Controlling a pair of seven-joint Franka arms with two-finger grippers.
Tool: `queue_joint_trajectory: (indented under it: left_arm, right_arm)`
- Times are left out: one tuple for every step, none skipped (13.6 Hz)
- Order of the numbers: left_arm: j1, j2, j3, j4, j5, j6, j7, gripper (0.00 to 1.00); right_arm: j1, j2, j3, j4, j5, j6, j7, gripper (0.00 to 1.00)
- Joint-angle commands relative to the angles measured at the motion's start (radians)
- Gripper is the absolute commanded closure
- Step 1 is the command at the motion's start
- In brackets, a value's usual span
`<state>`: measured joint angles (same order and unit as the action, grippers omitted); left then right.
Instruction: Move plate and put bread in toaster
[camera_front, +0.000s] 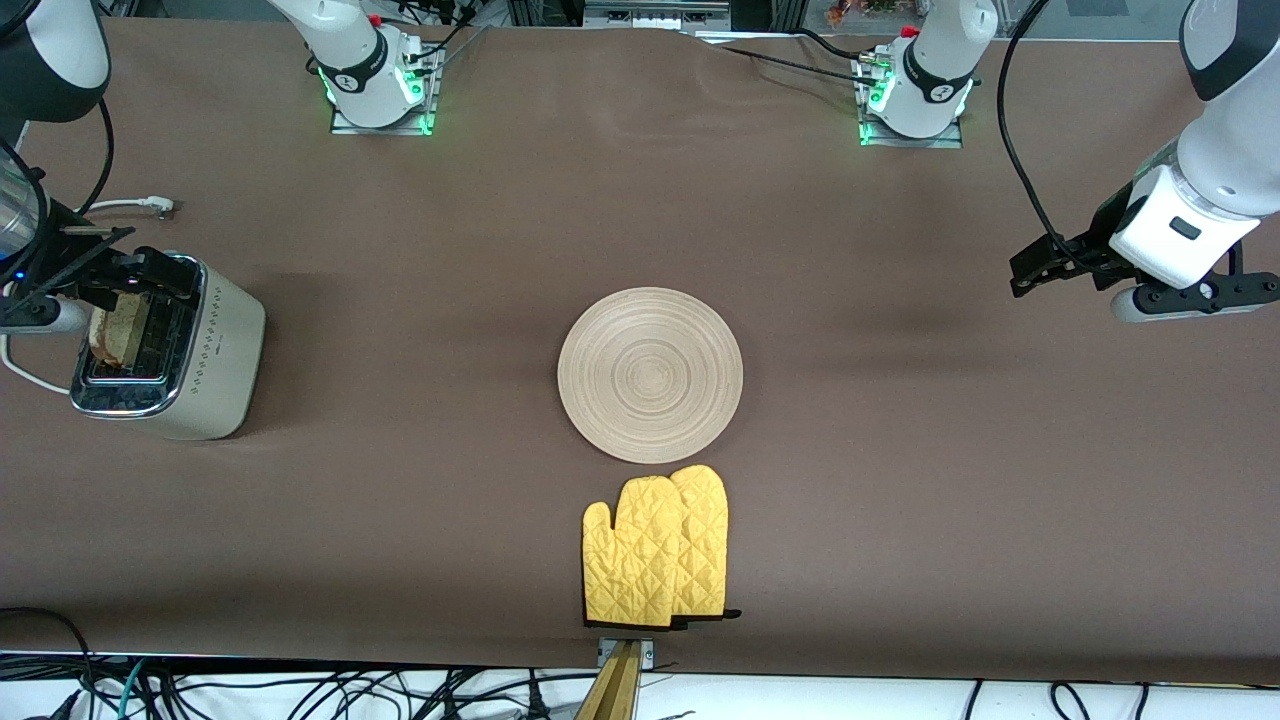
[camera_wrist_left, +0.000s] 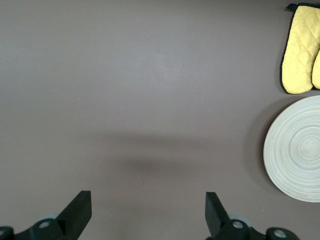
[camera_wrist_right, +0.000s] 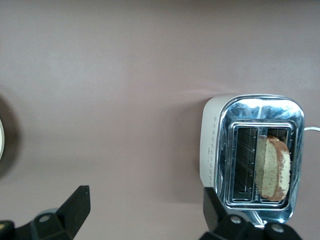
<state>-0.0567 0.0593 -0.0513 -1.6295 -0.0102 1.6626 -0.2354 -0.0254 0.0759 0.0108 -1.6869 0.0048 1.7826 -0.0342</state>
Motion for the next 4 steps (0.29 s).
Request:
queue_joint_trajectory:
  left_arm:
    - [0.0, 0.008, 0.001, 0.022, -0.008, -0.007, -0.01, 0.0]
    - [0.0, 0.008, -0.001, 0.022, -0.008, -0.007, -0.01, 0.0]
    - [-0.002, 0.008, 0.001, 0.022, -0.008, -0.007, -0.01, 0.0]
    - [-0.002, 0.008, -0.001, 0.022, -0.008, -0.007, -0.01, 0.0]
  right_arm:
    - [-0.025, -0.029, 0.026, -0.04, 0.009, 0.018, 0.011, 0.0]
    - [-0.025, -0.016, 0.023, -0.019, 0.011, 0.014, 0.01, 0.0]
    - [-0.025, -0.007, 0.021, -0.007, 0.009, 0.011, 0.011, 0.0]
    - [-0.025, -0.004, 0.021, -0.004, 0.009, 0.012, 0.011, 0.0]
